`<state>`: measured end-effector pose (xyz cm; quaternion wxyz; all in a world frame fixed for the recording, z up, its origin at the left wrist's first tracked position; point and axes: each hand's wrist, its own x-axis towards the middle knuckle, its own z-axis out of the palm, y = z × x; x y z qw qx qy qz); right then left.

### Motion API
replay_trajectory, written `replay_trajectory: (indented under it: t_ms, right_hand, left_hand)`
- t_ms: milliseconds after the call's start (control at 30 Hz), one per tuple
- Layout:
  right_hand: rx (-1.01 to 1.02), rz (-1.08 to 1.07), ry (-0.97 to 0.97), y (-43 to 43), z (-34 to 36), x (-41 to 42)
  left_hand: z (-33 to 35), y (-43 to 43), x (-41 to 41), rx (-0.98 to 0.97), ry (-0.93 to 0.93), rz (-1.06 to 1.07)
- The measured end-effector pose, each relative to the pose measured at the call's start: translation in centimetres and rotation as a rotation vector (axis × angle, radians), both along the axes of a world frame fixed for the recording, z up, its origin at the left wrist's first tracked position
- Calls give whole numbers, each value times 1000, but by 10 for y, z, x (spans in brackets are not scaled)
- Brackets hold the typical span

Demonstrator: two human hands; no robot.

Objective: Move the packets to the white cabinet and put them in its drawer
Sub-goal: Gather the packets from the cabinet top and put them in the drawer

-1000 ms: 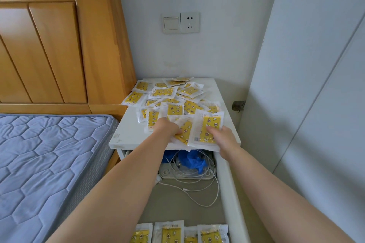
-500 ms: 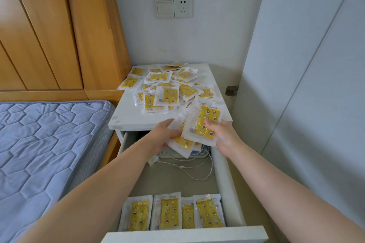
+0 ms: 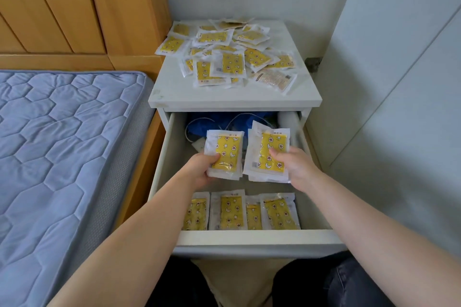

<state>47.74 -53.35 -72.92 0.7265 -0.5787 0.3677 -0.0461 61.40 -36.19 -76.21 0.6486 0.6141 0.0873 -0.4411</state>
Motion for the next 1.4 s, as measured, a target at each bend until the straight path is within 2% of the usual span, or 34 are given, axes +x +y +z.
replay_trajectory:
  t_ms: [233, 367, 633, 833, 967, 1067, 1133, 1200, 1267, 1300, 1400]
  right_hand:
    - [-56, 164, 540, 2, -62, 1]
    - [-188, 235, 657, 17, -70, 0]
    - [-534, 622, 907, 38, -59, -3]
    - [-525, 877, 1061, 47, -48, -8]
    - [-627, 1023, 1002, 47, -34, -7]
    - [-663, 1103, 1038, 38, -34, -3]
    - [-838, 927, 961, 24, -35, 1]
    - [-1017, 612, 683, 9, -34, 6]
    - [-934, 353, 319, 0, -27, 9]
    - [-837, 339, 223, -1, -23, 10]
    - [-643, 490, 198, 1, -21, 12]
  left_hand:
    - [-16, -3, 16, 224, -20, 42]
    - [-17, -9, 18, 257, -51, -3]
    - [-22, -9, 16, 337, -118, -116]
    - [-20, -10, 8, 327, -174, -243]
    - [-19, -9, 3, 348, -235, -347]
    - [-20, -10, 2, 409, -299, -430]
    - [-19, -9, 0, 434, -349, -490]
    - [-16, -8, -3, 424, -398, -559]
    - [-12, -8, -7, 389, -451, -633]
    - [-10, -9, -10, 364, -481, -667]
    - [-7, -14, -19, 269, -575, -744]
